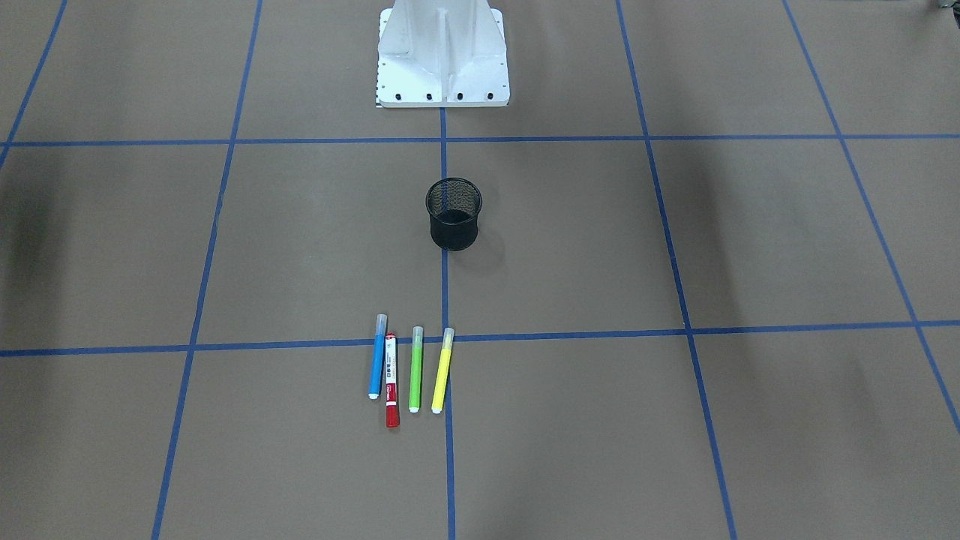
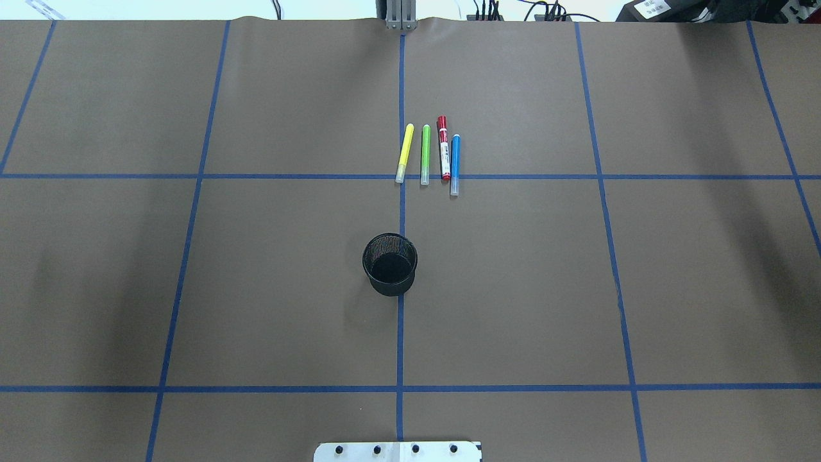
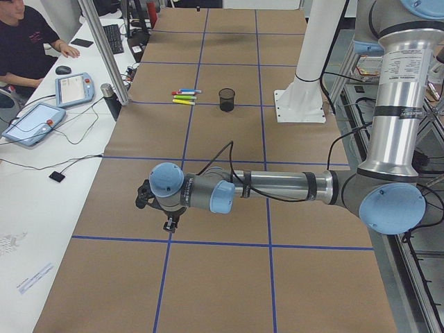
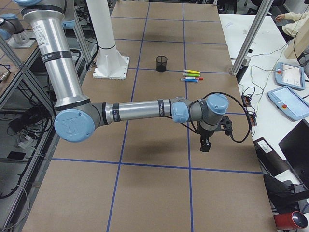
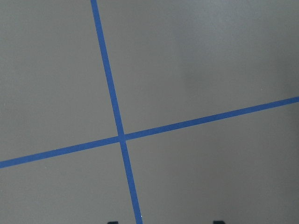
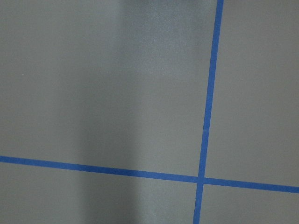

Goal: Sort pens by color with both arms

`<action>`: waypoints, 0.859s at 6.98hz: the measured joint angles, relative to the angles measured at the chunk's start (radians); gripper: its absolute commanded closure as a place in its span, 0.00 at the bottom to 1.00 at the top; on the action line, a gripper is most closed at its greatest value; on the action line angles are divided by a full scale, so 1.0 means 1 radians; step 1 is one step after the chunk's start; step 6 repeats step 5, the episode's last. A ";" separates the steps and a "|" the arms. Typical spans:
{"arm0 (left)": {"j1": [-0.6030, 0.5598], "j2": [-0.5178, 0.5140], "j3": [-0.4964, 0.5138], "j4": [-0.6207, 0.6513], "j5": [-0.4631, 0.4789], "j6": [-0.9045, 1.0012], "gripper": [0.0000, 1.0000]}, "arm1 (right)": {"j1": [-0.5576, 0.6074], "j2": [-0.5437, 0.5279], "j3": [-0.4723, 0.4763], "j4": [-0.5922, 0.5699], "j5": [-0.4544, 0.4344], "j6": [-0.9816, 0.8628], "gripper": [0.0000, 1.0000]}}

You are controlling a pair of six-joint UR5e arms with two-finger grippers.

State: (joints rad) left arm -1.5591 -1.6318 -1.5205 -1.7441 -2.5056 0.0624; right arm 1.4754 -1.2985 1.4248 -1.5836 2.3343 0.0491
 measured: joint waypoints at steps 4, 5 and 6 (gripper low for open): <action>-0.009 0.020 -0.011 0.000 0.001 0.000 0.01 | -0.001 -0.014 -0.002 -0.004 0.002 0.002 0.01; -0.010 0.020 -0.011 0.000 0.001 0.000 0.01 | -0.002 -0.011 -0.001 -0.004 0.002 0.002 0.01; -0.010 0.020 -0.011 0.000 0.001 0.000 0.01 | -0.002 -0.011 -0.001 -0.004 0.002 0.002 0.01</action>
